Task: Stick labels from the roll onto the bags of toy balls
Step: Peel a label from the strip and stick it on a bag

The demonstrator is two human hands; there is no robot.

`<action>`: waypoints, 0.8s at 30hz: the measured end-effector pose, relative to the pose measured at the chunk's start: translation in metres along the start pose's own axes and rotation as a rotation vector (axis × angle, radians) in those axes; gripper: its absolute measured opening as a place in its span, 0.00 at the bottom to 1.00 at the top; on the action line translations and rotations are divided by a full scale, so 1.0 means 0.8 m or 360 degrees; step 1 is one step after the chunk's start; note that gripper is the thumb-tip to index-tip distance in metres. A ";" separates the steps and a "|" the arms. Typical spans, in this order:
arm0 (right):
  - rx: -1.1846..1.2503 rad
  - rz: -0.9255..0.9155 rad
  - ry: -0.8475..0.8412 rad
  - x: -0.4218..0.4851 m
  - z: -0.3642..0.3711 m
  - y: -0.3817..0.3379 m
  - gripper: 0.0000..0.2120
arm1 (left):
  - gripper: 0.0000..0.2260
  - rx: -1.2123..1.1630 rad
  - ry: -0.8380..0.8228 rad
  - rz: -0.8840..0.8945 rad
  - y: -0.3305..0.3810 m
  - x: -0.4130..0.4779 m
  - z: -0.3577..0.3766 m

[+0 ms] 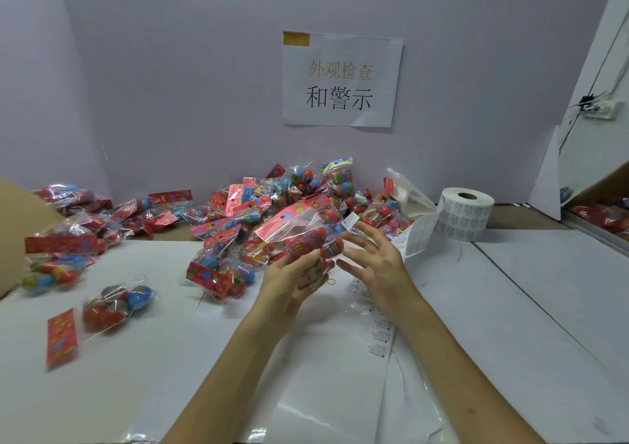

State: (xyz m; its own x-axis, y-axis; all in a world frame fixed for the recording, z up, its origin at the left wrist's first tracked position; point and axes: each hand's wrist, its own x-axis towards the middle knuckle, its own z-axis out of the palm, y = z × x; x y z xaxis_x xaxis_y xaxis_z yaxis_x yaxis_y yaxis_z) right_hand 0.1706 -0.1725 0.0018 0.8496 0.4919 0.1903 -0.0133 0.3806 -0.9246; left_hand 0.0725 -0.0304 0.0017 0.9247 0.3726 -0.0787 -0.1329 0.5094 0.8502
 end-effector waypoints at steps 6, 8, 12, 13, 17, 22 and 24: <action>0.0006 0.0097 0.0010 0.002 -0.009 -0.009 0.18 | 0.17 -0.0129 0.0157 -0.0025 0.006 0.001 -0.003; 0.0057 0.0136 -0.0102 0.001 -0.008 -0.011 0.18 | 0.18 -0.0109 0.0175 -0.0023 0.005 0.001 -0.003; -0.0032 0.0187 -0.0267 -0.003 0.000 -0.009 0.22 | 0.17 -0.0127 0.0127 0.0026 0.004 0.000 -0.003; -0.0049 0.0193 -0.0288 -0.004 0.000 -0.008 0.22 | 0.16 -0.0138 0.0115 0.0032 0.004 0.000 -0.003; -0.0214 0.0170 -0.0321 -0.004 0.001 -0.005 0.22 | 0.14 -0.0144 0.0100 0.0036 0.003 0.002 -0.004; -0.0596 -0.0005 -0.0253 -0.006 0.007 0.001 0.24 | 0.10 -0.0178 0.0135 0.0043 0.002 0.006 -0.009; -0.0754 -0.0095 -0.0245 -0.007 0.009 0.005 0.25 | 0.09 -0.0186 0.0151 0.0050 0.002 0.007 -0.009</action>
State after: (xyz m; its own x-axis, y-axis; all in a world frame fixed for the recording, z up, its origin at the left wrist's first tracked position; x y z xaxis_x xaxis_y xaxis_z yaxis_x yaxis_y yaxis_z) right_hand 0.1622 -0.1682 -0.0008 0.7535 0.6034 0.2611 0.3044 0.0318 -0.9520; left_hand 0.0751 -0.0218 -0.0014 0.8823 0.4584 -0.1067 -0.2068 0.5813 0.7870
